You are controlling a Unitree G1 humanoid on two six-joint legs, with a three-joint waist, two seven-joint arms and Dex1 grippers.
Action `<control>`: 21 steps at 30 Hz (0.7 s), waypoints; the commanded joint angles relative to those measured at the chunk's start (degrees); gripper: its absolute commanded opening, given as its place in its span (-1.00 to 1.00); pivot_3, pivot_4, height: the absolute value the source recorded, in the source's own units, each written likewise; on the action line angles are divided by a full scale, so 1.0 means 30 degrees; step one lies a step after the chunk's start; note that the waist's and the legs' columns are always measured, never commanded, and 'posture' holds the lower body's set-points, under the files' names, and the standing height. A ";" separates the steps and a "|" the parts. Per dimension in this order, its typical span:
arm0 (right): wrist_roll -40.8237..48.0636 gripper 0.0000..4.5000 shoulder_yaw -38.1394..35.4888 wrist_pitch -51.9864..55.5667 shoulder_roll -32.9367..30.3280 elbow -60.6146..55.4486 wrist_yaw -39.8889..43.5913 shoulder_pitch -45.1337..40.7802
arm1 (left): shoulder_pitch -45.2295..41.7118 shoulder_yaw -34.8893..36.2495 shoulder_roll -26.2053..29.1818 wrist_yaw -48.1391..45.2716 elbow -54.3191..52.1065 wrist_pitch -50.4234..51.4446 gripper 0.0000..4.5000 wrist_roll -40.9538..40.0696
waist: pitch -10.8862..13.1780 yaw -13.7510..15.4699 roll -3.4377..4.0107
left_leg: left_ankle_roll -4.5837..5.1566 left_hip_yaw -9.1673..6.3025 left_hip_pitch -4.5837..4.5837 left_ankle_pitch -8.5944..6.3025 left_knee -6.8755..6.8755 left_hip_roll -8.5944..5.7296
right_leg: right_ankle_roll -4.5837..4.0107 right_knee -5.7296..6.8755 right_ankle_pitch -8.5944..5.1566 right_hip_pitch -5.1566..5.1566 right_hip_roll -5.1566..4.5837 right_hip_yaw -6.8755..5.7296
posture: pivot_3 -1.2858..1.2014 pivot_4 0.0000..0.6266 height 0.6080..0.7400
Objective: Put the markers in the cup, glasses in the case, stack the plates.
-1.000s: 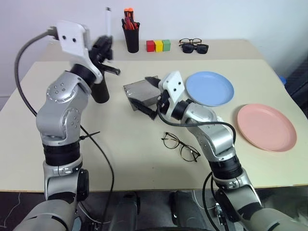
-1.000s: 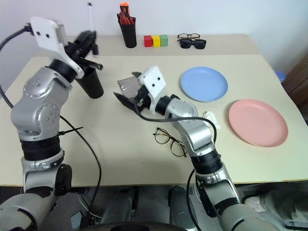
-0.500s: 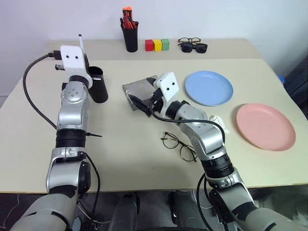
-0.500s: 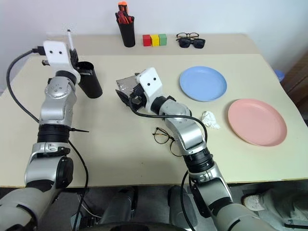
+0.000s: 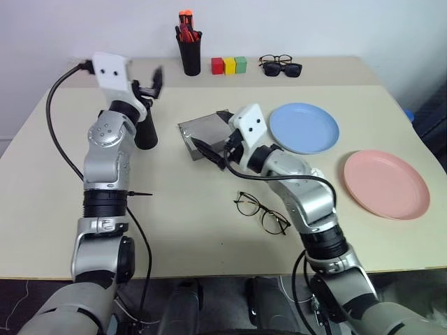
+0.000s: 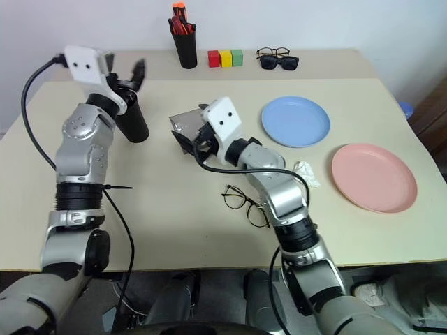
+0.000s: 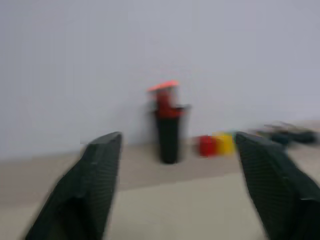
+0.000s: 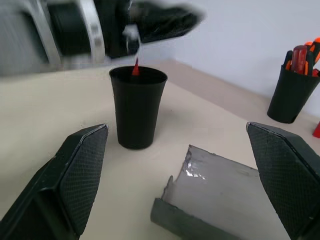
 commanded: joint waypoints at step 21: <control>0.1673 1.00 -0.3442 0.2159 -0.5538 -0.4578 0.1943 0.3685 | -0.2533 -0.6721 0.0776 -1.1201 0.6971 0.0111 -0.98 0.2533 | 0.0012 -0.0024 0.0000 | 0.0017 -0.0003 0.0017 -0.0006 0.0006 0.0013 | 0.0000 0.0005 -0.0006 0.0012 0.0018 -0.0002 | 0.03 -0.52 1.00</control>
